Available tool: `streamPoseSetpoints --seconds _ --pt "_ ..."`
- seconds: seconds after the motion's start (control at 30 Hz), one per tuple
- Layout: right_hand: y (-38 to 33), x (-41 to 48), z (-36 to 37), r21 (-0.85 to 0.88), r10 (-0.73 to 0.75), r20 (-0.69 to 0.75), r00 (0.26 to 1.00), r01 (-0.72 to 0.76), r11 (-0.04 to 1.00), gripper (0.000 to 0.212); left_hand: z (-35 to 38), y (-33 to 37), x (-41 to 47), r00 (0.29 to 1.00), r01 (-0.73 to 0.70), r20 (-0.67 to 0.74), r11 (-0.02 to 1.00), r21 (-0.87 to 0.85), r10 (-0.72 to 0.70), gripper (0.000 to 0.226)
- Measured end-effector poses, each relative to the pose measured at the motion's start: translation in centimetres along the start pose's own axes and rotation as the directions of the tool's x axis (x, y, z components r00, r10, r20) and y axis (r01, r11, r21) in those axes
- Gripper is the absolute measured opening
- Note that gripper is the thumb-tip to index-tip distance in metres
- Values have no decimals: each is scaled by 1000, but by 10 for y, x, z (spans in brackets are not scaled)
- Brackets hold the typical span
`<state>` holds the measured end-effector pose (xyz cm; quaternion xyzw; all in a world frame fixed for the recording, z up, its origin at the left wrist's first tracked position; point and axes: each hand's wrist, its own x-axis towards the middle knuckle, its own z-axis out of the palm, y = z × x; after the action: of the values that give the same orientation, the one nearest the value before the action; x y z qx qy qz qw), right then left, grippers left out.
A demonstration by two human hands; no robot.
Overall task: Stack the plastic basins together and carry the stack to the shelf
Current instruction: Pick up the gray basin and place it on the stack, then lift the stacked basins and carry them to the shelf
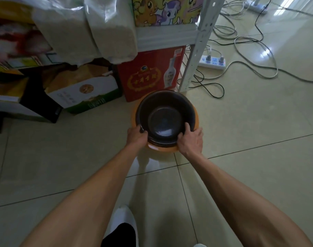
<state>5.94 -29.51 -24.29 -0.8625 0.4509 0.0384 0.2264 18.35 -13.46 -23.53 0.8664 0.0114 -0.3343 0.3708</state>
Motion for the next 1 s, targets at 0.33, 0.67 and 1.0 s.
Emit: streamPoseSetpoints --seconds 0.33,0.67,1.0 --pt "19 13 28 662 505 203 839 -497 560 75 17 -33 2 959 280 163 879 -385 -234 31" --pt "28 -5 32 724 256 606 753 -656 213 25 23 -41 -16 896 434 194 693 -576 -400 18" --pt "31 -60 -5 659 181 723 667 -744 107 24 1 -40 -83 850 523 321 598 -607 -418 9"
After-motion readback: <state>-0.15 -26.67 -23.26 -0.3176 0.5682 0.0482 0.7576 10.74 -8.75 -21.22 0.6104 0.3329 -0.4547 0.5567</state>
